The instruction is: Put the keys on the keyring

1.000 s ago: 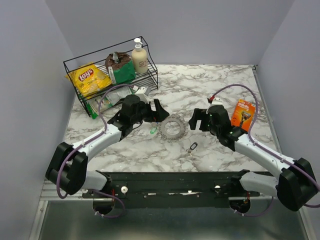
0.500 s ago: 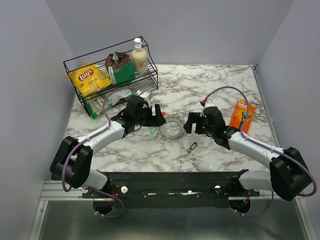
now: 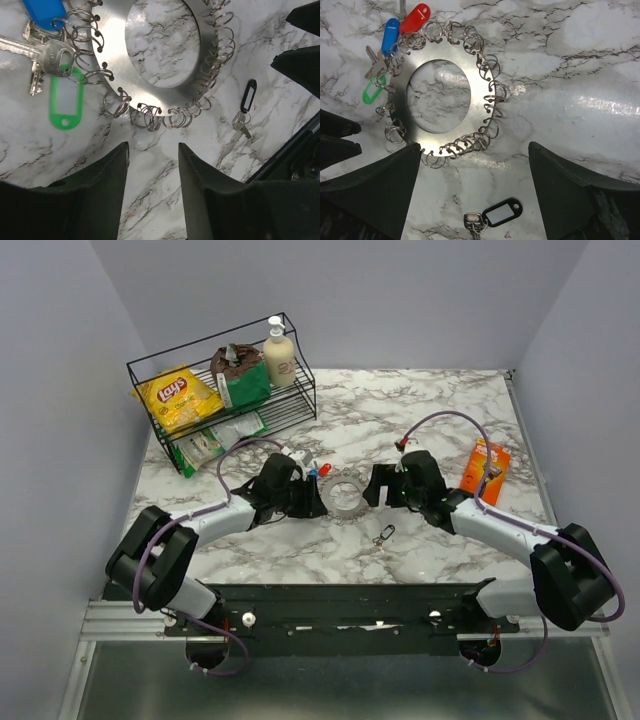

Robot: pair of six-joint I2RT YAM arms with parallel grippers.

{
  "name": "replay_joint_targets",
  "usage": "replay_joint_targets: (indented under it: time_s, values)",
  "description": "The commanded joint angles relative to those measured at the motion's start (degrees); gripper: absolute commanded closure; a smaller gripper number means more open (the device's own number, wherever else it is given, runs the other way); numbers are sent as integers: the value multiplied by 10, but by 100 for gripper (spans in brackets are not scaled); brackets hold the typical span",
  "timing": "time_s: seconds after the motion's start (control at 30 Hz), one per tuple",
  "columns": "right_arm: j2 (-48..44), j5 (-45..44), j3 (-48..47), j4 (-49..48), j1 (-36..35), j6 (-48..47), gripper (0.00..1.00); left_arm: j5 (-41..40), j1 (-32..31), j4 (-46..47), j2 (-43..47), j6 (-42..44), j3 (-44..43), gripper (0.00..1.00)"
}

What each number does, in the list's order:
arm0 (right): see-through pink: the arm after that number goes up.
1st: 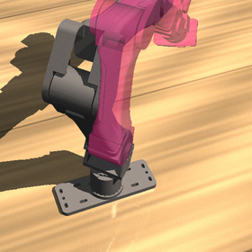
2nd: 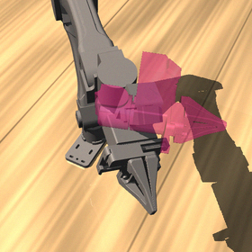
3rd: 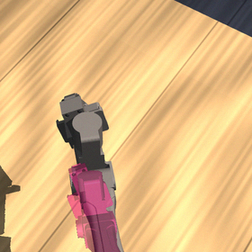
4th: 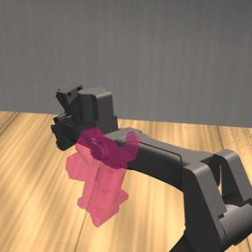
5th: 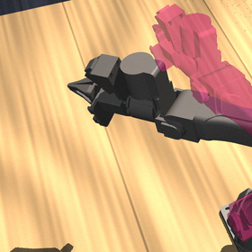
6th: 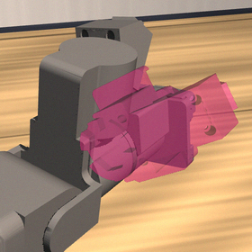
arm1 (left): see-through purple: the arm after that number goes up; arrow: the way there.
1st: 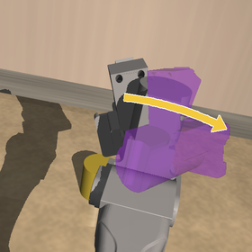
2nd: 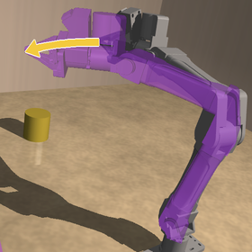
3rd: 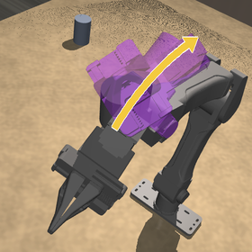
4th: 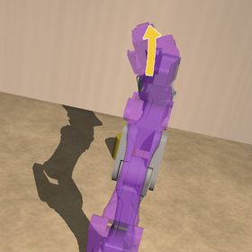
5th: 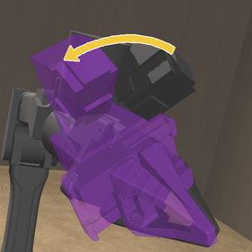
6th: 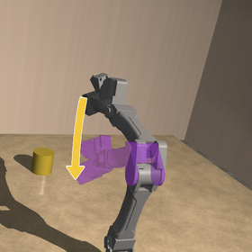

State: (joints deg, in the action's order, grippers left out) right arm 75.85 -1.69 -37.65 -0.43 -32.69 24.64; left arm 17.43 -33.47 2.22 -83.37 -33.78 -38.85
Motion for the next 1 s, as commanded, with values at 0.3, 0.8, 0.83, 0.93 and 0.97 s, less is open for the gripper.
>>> replay_joint_targets:
  time_s: [0.3, 0.8, 0.83, 0.93, 0.97]
  values:
    - [0, 33, -28, -4, -25, -21, 6, -2, -32, 39, -26, -18, -4, 51]
    - [60, 55, -73, 0, -105, -26, 18, -95, -21, -15, 49, -2, 18, 22]
    - [64, 57, -78, 0, -106, -25, 20, -100, -18, -18, 54, -3, 18, 21]
    - [82, 63, -90, -2, -114, -25, 21, -88, 2, -13, 65, -9, 32, 19]
    - [88, 64, -95, -2, -115, -25, 22, -77, 9, -7, 66, -12, 36, 18]
